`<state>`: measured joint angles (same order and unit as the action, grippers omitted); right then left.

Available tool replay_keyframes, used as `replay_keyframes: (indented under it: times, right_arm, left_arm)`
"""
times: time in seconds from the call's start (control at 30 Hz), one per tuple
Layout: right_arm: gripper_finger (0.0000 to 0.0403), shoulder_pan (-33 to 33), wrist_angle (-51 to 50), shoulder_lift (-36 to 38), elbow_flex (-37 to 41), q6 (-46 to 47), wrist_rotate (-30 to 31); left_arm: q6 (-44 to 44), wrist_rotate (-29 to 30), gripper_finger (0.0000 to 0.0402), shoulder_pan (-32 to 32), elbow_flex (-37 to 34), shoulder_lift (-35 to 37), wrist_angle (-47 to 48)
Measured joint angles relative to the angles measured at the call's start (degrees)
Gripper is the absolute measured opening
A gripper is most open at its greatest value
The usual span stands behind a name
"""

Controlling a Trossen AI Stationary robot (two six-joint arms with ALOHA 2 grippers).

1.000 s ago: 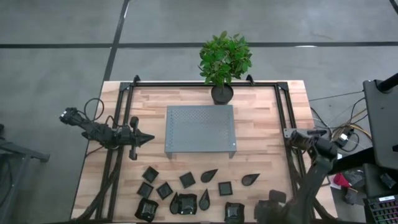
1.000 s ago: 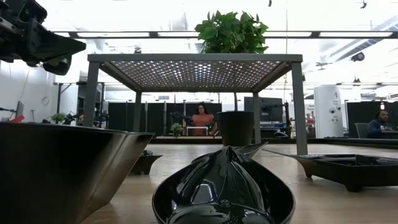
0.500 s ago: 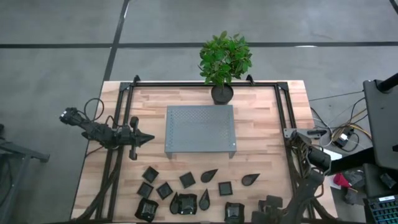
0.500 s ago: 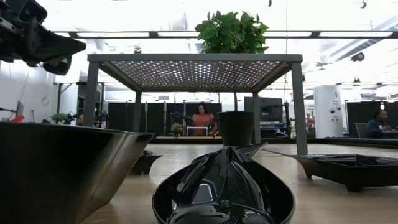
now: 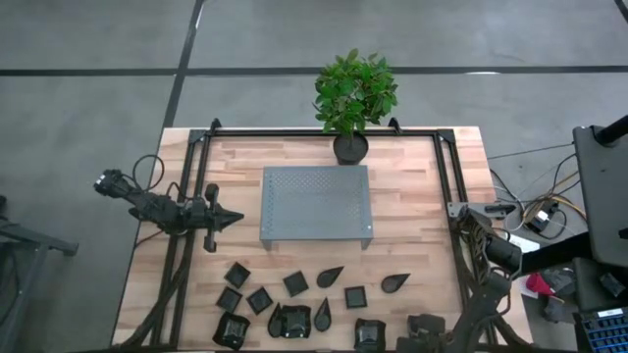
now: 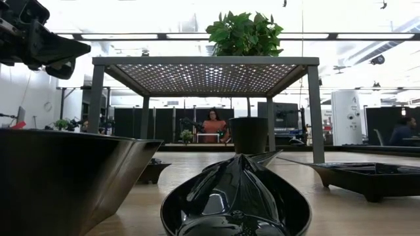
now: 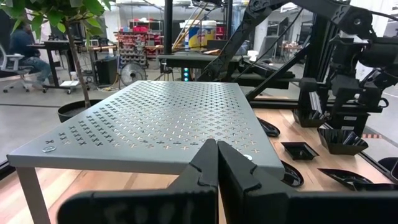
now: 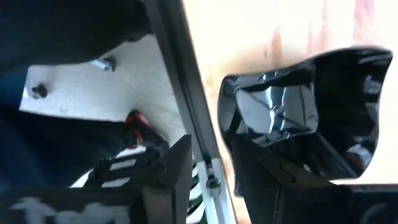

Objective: Pick & Place Mini shaped plates
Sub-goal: Put the black distorted square plate on the shelf

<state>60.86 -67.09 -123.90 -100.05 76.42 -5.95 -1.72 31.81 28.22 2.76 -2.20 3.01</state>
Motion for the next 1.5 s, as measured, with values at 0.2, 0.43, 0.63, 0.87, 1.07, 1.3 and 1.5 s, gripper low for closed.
replay_keyframes:
  times: [0.2,0.43,0.63,0.87,1.07,1.3,1.5]
  right_arm:
    - [0.0098,0.2,-0.1,0.0,0.4,0.1,1.4]
    - [0.0087,0.2,1.7,0.0,1.7,0.1,1.6]
    - [0.0074,0.2,1.8,0.0,2.9,0.1,1.6]
    - [0.0048,0.2,1.8,0.0,3.7,0.0,1.5]
    - [0.0015,0.2,1.2,0.0,3.7,-0.1,1.1]
    - [0.0009,-0.2,-2.2,0.3,3.7,-0.3,0.9]
    - [0.0008,-1.4,-6.3,1.7,3.7,-2.3,0.9]
  left_arm:
    - [0.0,0.0,0.0,0.0,0.0,0.0,0.0]
    - [0.0,0.0,0.0,0.0,0.0,0.0,0.0]
    - [0.0,0.0,0.0,0.0,0.0,0.0,0.0]
    - [0.0,0.0,0.0,0.0,0.0,0.0,0.0]
    - [0.0,0.0,0.0,0.0,0.0,0.0,0.0]
    - [0.0,0.0,0.0,0.0,0.0,0.0,0.0]
    - [0.0,0.0,0.0,0.0,0.0,0.0,0.0]
